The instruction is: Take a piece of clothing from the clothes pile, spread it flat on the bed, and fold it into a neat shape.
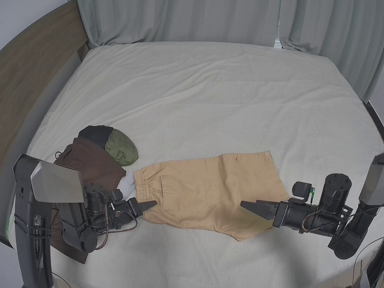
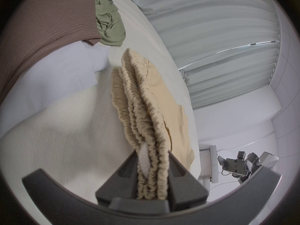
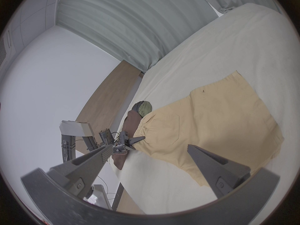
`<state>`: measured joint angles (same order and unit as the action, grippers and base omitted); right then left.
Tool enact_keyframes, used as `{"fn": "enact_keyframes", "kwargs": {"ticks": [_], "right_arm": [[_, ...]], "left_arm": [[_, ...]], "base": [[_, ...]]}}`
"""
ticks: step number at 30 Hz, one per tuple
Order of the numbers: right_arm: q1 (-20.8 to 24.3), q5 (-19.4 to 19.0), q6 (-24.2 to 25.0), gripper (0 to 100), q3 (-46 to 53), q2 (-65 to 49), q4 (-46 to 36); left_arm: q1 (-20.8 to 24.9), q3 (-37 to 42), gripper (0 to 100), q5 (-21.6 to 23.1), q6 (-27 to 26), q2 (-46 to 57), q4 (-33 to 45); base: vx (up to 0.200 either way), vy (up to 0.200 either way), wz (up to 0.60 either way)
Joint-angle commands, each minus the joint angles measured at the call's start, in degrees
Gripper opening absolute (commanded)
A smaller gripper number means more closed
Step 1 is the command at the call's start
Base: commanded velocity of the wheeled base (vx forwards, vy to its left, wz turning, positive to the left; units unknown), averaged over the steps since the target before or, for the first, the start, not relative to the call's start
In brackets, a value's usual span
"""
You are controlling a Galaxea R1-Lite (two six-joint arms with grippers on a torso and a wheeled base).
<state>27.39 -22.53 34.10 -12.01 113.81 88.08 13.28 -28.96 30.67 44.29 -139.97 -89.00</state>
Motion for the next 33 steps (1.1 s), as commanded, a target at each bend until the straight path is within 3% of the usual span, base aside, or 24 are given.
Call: {"fn": "enact_keyframes", "kwargs": {"ticks": [1,7,9,15,33], "right_arm": [[-0.2,-0.1,0.0,100,0.0,0.3,0.1],[-0.1,-0.1,0.0,100,0.1,0.6,0.1],[-0.1,-0.1,0.0,100,0.1,0.6,0.1],[-0.3,-0.1,0.0,100,0.1,0.1,0.1],[0.0,-0.1,0.0,100,0.1,0.4,0.1]], "left_arm": [[0.2,2.7,0,0.3,-1.1,1.8,-0.1],[0.5,6.2,0,1.9,-3.9,3.0,-0.2],[0.1,7.5,0,1.8,-9.7,2.9,-0.2],[-1.8,9.7,0,1.8,-16.1,3.7,-0.1],[-5.6,16.0,0,1.3,-21.1,11.2,0.1]], "base": [[0.0,0.0,0.0],[0.0,0.0,0.0],[0.0,0.0,0.0],[0.0,0.0,0.0],[0.0,0.0,0.0]]}}
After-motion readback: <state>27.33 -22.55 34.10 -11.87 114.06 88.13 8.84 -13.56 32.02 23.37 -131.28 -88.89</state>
